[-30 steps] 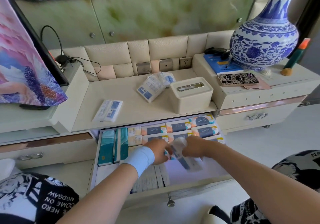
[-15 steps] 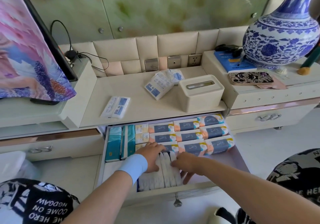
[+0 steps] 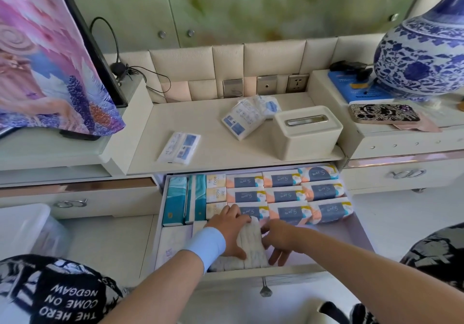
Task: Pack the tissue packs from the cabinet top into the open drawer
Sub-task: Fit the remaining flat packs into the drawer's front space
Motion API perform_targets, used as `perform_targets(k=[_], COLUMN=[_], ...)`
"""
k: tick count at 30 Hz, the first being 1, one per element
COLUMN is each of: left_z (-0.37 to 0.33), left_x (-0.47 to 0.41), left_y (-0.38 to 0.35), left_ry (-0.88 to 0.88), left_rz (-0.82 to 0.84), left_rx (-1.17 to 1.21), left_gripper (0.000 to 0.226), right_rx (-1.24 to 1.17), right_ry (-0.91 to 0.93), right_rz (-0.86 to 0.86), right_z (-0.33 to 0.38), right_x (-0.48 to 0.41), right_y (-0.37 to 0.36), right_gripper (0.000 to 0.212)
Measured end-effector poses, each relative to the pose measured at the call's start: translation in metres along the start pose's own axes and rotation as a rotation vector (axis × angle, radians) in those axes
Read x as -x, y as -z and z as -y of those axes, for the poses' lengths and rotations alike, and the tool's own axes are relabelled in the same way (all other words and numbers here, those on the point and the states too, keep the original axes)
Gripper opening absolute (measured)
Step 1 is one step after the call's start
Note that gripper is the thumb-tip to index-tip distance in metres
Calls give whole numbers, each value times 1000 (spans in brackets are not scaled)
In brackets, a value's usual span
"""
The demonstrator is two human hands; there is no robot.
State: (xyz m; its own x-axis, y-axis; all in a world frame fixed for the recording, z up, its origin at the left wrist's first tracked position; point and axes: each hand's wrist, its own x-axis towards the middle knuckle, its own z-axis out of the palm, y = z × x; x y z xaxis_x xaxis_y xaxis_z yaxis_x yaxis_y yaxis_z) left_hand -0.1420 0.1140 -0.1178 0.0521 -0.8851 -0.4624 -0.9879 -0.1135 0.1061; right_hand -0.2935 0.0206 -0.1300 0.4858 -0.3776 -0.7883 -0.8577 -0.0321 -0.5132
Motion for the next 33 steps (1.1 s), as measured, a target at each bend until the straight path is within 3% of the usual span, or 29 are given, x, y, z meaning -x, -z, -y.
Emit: perform_targets(k=[4,7,12,18,27,33], left_z=[2,7,23,68,142,178], left_x=[-1,-3,-7,-11,-56,-107], left_y=[6,18,56,124,176,167], left_ry=[-5,-1,97,174,358,485], left_rz=[31,26,-73,-172,-152,133], left_rx=[40,136,302,226,92,-23], left_gripper=[86,73,64,57,65,102], right_rx=[-19,233,621,528,668,704], right_ry=[18,25,87,248,265,158], right_rz=[-83,-104,-400,-571,-737,-813], right_z=[8,14,42,98,185,207], right_x=[5,9,22,21,-19,-80], right_y=[7,12,34,82,150,195], right_gripper=[51,42,30,29,38,53])
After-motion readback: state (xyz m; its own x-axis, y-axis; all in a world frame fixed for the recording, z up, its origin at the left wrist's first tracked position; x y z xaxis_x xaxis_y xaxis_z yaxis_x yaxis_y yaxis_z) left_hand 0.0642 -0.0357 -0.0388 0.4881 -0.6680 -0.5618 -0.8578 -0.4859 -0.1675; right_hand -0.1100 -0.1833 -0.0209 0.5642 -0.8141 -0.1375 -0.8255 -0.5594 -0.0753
